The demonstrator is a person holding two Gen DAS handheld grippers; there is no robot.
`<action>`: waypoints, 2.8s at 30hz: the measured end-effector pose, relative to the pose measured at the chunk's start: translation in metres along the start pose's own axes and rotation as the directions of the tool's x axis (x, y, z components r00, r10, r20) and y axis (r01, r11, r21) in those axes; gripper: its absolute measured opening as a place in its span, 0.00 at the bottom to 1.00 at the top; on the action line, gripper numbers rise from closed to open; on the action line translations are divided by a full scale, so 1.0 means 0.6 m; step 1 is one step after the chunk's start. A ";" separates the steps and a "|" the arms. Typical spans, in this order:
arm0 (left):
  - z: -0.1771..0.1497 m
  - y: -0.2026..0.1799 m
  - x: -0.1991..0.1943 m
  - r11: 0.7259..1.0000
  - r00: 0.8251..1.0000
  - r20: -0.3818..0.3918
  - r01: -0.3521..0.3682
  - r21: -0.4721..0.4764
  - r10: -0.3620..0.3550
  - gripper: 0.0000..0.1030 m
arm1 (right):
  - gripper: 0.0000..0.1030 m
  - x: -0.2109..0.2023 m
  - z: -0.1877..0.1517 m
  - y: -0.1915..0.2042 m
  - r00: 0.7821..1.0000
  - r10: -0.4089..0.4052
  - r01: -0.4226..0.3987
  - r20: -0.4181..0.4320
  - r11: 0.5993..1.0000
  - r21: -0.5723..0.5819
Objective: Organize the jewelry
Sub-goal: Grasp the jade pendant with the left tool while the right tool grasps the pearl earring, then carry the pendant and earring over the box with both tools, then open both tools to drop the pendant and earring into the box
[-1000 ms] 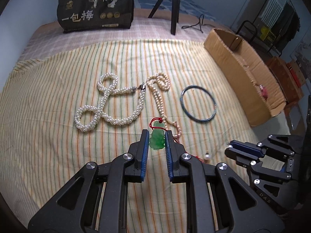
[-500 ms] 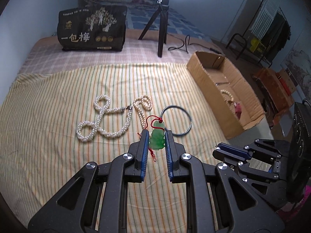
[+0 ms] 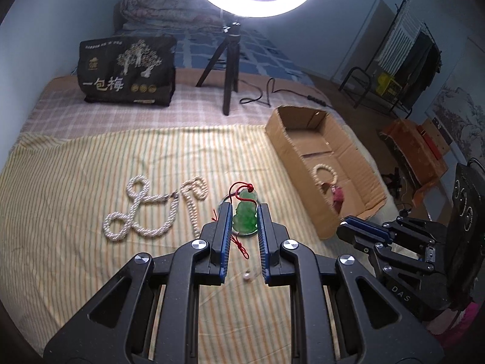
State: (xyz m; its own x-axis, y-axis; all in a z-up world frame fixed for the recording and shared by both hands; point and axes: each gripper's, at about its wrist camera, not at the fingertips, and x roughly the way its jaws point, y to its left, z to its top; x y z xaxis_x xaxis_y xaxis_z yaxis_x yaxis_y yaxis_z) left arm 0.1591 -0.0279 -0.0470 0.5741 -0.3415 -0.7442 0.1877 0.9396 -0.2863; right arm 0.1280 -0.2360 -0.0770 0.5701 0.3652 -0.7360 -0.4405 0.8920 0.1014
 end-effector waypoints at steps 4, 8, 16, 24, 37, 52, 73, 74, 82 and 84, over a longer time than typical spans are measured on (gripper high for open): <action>0.010 -0.021 0.000 1.000 1.000 0.013 0.020 0.006 -0.021 0.14 | 0.07 -0.013 0.003 -0.024 1.000 -0.016 0.016 0.019 0.999 0.028; 0.019 -0.043 0.006 0.999 0.999 0.017 0.041 0.008 -0.042 0.14 | 0.07 -0.027 0.005 -0.051 0.999 -0.033 0.031 0.038 0.998 0.056; 0.035 -0.087 0.024 0.997 0.997 0.023 0.072 0.024 -0.073 0.14 | 0.07 -0.045 0.005 -0.114 0.995 -0.085 0.077 0.060 0.989 0.130; 0.058 -0.117 0.054 0.995 0.996 0.022 0.089 0.033 -0.090 0.14 | 0.07 -0.051 0.002 -0.167 0.991 -0.120 0.108 0.056 0.977 0.185; 0.104 -0.159 0.103 0.994 0.994 0.032 0.099 0.050 -0.101 0.14 | 0.07 -0.030 -0.005 -0.206 0.992 -0.128 0.120 0.024 0.969 0.216; 0.120 -0.195 0.178 0.992 0.995 -0.007 0.102 0.070 -0.102 0.14 | 0.07 -0.005 -0.011 -0.226 0.992 -0.122 0.121 -0.008 0.966 0.228; 0.122 -0.193 0.202 0.994 0.997 -0.021 0.082 0.071 -0.081 0.15 | 0.07 0.003 -0.019 -0.230 0.991 -0.134 0.136 -0.025 0.971 0.198; 0.122 -0.193 0.202 0.994 0.996 -0.021 0.083 0.071 -0.082 0.15 | 0.08 0.004 -0.018 -0.230 0.990 -0.137 0.140 -0.025 0.971 0.195; 0.123 -0.191 0.193 0.995 0.997 -0.005 0.074 0.061 -0.074 0.42 | 0.61 -0.006 -0.016 -0.223 0.985 -0.172 0.168 0.007 0.971 0.172; 0.123 -0.191 0.191 0.995 0.997 -0.002 0.073 0.063 -0.073 0.42 | 0.61 -0.007 -0.014 -0.222 0.984 -0.177 0.173 0.006 0.970 0.170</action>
State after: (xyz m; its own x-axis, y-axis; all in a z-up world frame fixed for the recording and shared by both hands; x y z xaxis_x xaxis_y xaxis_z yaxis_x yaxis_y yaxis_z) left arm 0.2623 -0.1732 -0.0550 0.5570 -0.4096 -0.7225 0.2790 0.9116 -0.3018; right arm 0.1782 -0.3586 -0.0929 0.6434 0.2033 -0.7380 -0.2107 0.9739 0.0845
